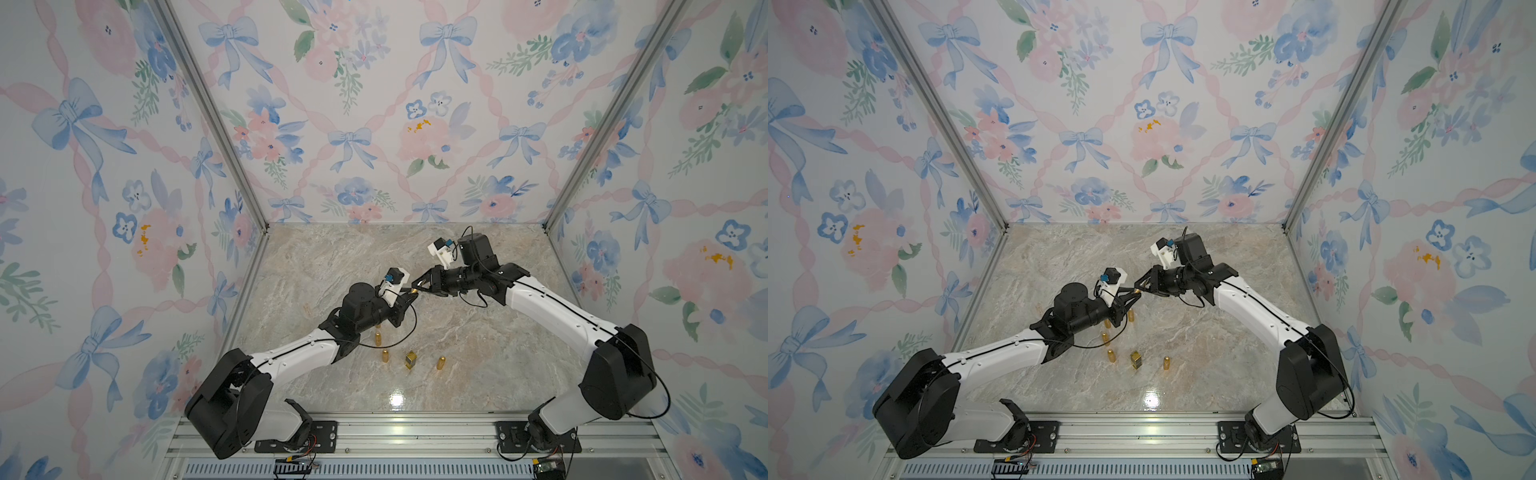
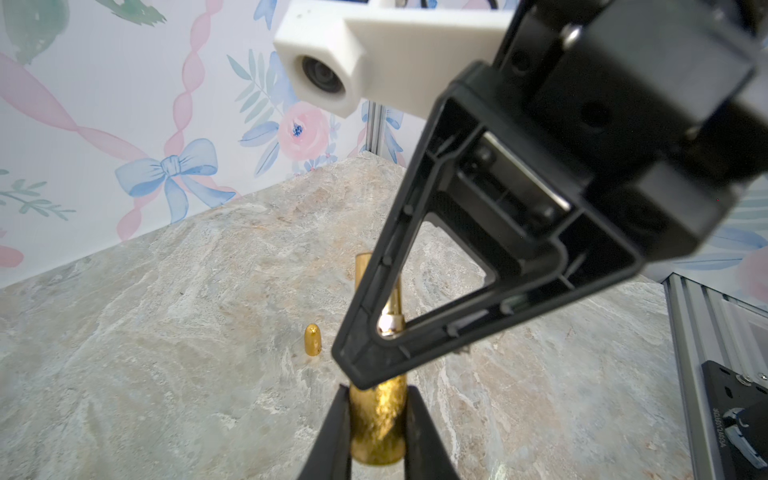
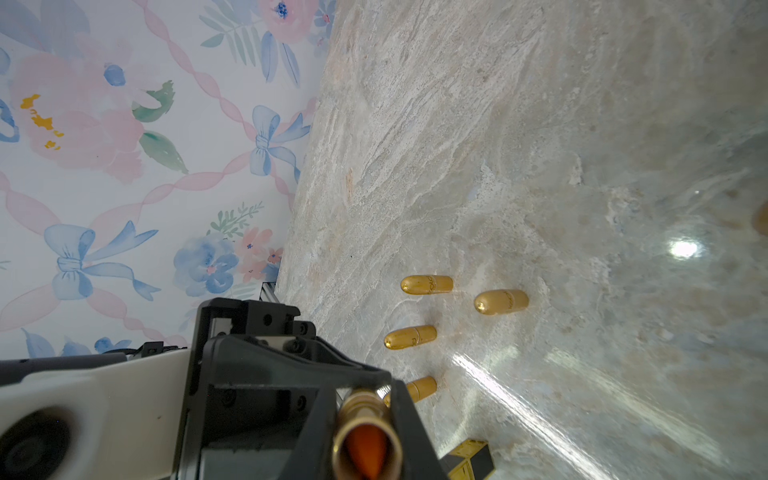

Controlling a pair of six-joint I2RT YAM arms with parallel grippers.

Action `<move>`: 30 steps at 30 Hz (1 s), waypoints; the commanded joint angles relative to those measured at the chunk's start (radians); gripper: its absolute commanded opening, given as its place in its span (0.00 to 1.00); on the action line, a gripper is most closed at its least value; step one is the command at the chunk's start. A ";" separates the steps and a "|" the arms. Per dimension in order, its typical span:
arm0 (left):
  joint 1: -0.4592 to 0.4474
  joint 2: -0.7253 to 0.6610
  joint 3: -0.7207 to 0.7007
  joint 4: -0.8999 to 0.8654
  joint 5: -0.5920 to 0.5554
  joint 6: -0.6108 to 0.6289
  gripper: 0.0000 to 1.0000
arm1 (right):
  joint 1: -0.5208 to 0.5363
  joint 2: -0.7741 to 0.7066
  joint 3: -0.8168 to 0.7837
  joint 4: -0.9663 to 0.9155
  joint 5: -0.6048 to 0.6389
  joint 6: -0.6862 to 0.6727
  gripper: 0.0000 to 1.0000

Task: Open the lipstick cap
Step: Place the lipstick at the center of the board.

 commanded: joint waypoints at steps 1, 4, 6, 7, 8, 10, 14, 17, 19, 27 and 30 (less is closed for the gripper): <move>0.000 -0.030 -0.001 0.009 -0.046 0.007 0.25 | -0.011 -0.008 0.033 -0.043 0.040 -0.035 0.16; 0.002 -0.039 -0.010 0.010 -0.073 0.001 0.38 | -0.013 -0.004 0.054 -0.069 0.069 -0.050 0.16; 0.002 -0.050 -0.019 0.011 -0.086 -0.006 0.50 | -0.014 0.001 0.074 -0.092 0.096 -0.063 0.16; 0.003 -0.058 -0.025 0.010 -0.096 -0.011 0.56 | -0.012 0.007 0.088 -0.107 0.114 -0.072 0.16; 0.004 -0.066 -0.031 0.010 -0.105 -0.016 0.58 | -0.013 0.013 0.099 -0.120 0.137 -0.084 0.16; 0.006 -0.085 -0.047 0.010 -0.121 -0.028 0.63 | -0.013 0.027 0.122 -0.140 0.171 -0.106 0.16; 0.013 -0.129 -0.086 0.005 -0.180 -0.058 0.79 | -0.008 0.067 0.160 -0.170 0.273 -0.149 0.16; 0.017 -0.162 -0.116 -0.003 -0.221 -0.084 0.87 | 0.007 0.102 0.185 -0.175 0.361 -0.183 0.16; 0.020 -0.180 -0.135 -0.012 -0.250 -0.103 0.93 | 0.025 0.138 0.197 -0.174 0.428 -0.208 0.16; 0.030 -0.195 -0.150 -0.062 -0.334 -0.147 0.98 | 0.085 0.251 0.192 -0.096 0.621 -0.269 0.16; 0.033 -0.188 -0.149 -0.063 -0.349 -0.158 0.98 | 0.104 0.293 0.182 -0.053 0.683 -0.292 0.16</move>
